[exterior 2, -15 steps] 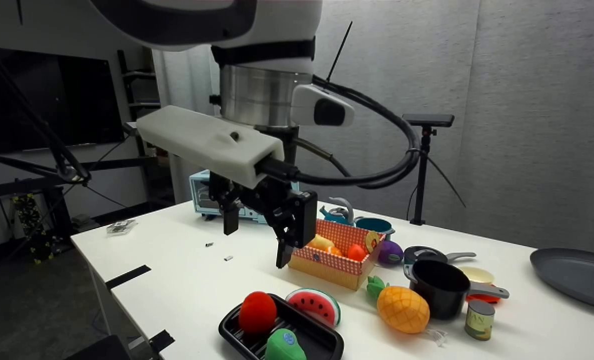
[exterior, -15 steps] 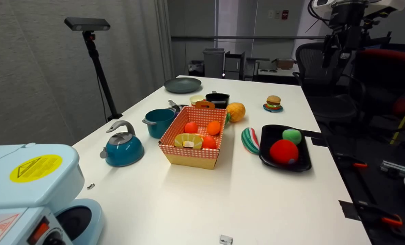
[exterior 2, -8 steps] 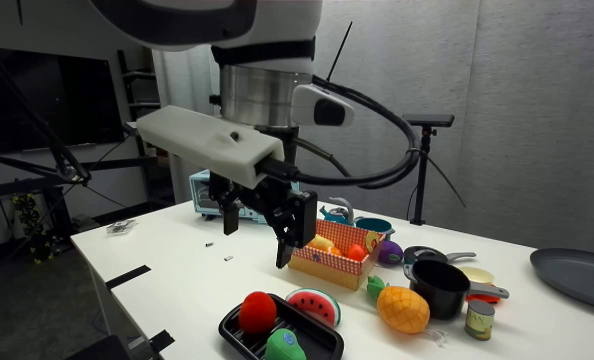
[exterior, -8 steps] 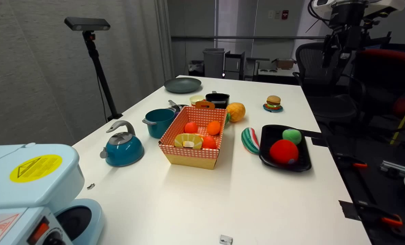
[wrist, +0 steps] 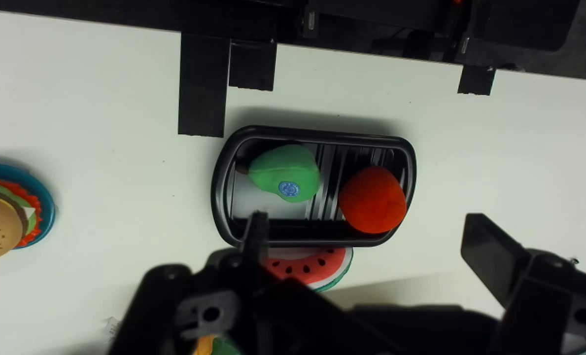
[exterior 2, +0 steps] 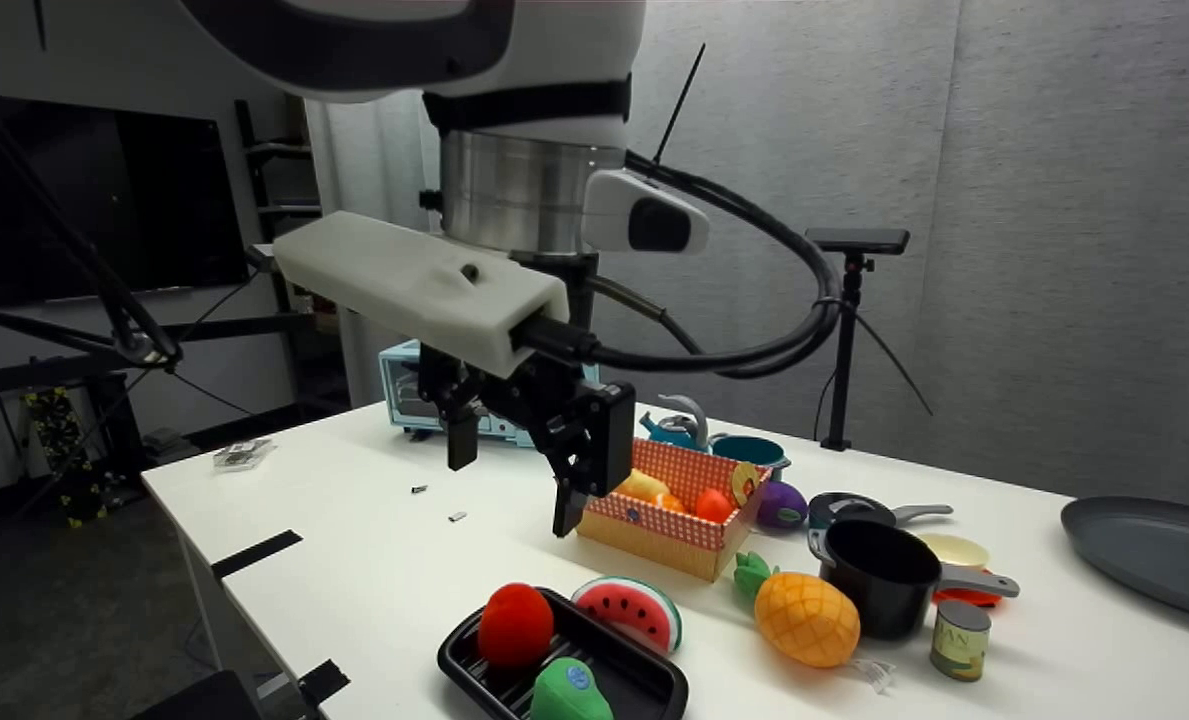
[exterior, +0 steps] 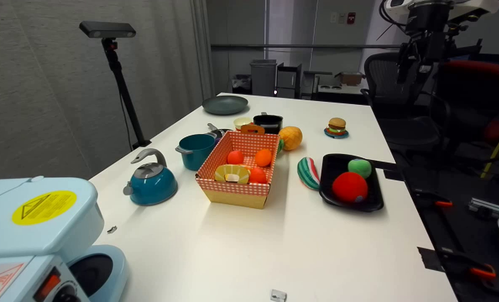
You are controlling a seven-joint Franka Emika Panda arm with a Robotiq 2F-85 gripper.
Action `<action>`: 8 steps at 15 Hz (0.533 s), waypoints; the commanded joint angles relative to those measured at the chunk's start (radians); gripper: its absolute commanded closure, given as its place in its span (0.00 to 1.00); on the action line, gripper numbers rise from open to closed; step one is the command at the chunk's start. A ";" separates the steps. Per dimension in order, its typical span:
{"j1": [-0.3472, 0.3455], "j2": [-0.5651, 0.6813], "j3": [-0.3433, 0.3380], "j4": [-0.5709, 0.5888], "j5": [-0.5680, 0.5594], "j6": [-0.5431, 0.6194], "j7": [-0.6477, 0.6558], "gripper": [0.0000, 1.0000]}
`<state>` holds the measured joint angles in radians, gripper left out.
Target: Remove the banana toy from the basket and put it on the table
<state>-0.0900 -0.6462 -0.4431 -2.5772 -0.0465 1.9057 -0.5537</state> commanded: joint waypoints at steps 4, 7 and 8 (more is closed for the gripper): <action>-0.024 0.007 0.021 0.001 0.015 -0.001 -0.013 0.00; -0.024 0.007 0.021 0.001 0.015 -0.001 -0.013 0.00; -0.027 0.003 0.021 -0.001 0.008 0.010 -0.016 0.00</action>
<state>-0.0900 -0.6462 -0.4431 -2.5772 -0.0465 1.9057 -0.5537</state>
